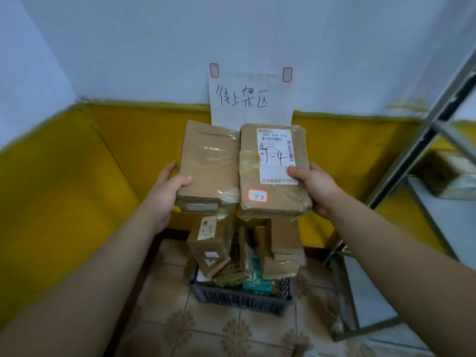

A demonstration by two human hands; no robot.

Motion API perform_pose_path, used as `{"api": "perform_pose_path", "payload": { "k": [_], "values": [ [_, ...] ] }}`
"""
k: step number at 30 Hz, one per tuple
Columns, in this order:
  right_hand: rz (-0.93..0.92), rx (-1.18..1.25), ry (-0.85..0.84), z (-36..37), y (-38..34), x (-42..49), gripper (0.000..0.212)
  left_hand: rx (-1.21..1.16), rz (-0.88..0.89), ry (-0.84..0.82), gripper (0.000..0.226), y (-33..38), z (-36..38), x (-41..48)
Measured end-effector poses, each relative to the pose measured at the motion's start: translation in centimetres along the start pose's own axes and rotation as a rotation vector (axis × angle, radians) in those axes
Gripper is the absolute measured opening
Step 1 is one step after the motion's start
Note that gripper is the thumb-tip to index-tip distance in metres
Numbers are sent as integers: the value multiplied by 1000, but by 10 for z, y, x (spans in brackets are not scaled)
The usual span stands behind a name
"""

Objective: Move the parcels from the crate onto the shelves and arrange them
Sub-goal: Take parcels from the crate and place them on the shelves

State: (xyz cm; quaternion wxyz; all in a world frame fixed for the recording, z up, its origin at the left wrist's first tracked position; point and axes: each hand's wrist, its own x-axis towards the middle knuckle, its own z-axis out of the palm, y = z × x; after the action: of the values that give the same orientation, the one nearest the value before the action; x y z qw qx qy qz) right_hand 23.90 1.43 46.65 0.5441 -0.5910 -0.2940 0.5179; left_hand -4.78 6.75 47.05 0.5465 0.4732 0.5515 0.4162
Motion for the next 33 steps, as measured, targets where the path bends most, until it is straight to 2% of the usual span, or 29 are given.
{"api": "perform_pose_path", "payload": {
  "k": [3,8,12,16,18,21,23,27,28,31,33],
  "values": [
    [-71,-65,52,11,-9,-24,39,141,110,34,76,15,-8,-20],
    [-195,-90,99,20,-32,-51,62,268,243,91,85,41,-6,-52],
    [-306,-118,99,17,-50,-65,63,363,276,181,93,62,6,-70],
    [-334,-127,83,2,-63,-74,65,376,373,150,94,77,32,-89],
    [-319,-124,76,-12,-67,-78,66,317,377,132,88,83,45,-94],
    [-269,-59,33,-39,-67,-84,59,96,368,185,55,90,61,-99],
    [-240,5,7,-56,-66,-88,57,-110,307,207,38,90,64,-99],
    [-224,29,-76,-75,-64,-98,48,-160,223,142,29,80,71,-118],
    [-216,41,-96,-78,-63,-100,45,-190,131,88,32,77,73,-124],
    [-196,58,-169,-81,-60,-105,40,-363,-211,-99,66,66,72,-142],
    [-188,40,-198,-81,-57,-108,41,-461,-266,-105,70,55,68,-147]
  ]
}}
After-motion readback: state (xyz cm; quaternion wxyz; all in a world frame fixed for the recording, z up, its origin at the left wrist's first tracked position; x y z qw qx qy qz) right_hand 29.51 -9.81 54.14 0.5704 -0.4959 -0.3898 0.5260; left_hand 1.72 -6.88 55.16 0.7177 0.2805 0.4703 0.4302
